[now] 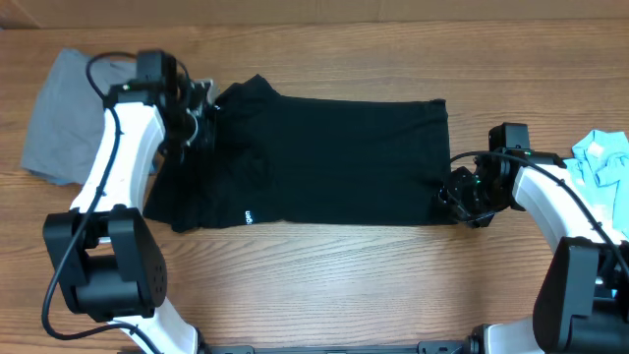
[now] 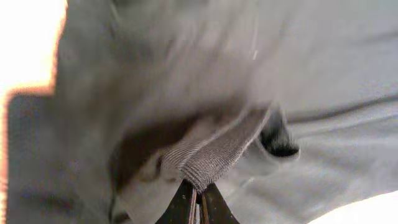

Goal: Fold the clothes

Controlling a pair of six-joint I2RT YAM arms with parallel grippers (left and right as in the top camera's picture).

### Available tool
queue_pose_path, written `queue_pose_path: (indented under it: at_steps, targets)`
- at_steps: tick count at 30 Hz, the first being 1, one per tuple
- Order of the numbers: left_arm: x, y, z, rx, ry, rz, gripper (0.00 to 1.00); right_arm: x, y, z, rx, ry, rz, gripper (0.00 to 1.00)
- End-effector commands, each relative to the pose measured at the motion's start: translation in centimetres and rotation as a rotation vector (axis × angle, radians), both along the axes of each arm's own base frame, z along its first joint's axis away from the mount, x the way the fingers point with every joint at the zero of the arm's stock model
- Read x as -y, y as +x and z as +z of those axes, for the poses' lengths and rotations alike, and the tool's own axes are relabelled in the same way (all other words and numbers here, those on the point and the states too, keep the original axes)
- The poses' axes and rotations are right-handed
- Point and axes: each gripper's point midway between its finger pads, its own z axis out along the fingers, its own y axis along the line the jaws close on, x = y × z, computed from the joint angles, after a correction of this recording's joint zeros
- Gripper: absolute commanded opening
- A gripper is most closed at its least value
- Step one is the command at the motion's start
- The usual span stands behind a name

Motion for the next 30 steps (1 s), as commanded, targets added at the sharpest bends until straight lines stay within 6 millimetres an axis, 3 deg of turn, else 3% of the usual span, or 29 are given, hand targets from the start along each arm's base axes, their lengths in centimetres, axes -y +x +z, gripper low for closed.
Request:
queue_pose_path:
  at_steps: [1, 11, 16, 19, 20, 22, 23, 26, 30]
  targets:
    - [0.7, 1.0, 1.8, 0.054, -0.026, -0.017, 0.04, 0.1, 0.8, 1.0, 0.042, 0.001, -0.007, 0.52]
    - [0.8, 4.0, 3.0, 0.187, -0.027, -0.022, 0.04, 0.2, 1.3, 1.1, 0.064, -0.001, -0.007, 0.52]
    - [2.0, 4.8, 3.5, 0.228, -0.063, -0.052, 0.05, 0.2, 1.4, 1.1, 0.067, -0.002, -0.007, 0.52]
    - [2.6, 4.8, 3.3, 0.231, -0.053, -0.070, 0.18, 0.2, 1.3, 1.1, 0.065, -0.002, -0.007, 0.52]
    - [2.4, 4.8, 3.2, 0.229, -0.036, -0.066, 0.25, 0.2, 1.3, 1.1, 0.064, -0.001, -0.007, 0.52]
    - [1.8, 4.7, 2.9, 0.219, 0.008, -0.053, 0.47, 0.2, 1.4, 1.1, 0.065, -0.002, -0.007, 0.52]
    - [1.5, 4.6, 2.7, 0.208, 0.025, -0.046, 0.53, 0.2, 1.3, 1.1, 0.064, -0.001, -0.007, 0.52]
    - [0.5, 3.2, 1.9, 0.142, 0.062, -0.027, 0.56, 0.2, 1.2, 1.0, 0.057, -0.005, -0.007, 0.52]
    - [-0.9, -0.2, 0.7, -0.016, 0.060, 0.007, 0.56, 0.5, 0.9, 0.9, 0.047, -0.020, -0.005, 0.56]
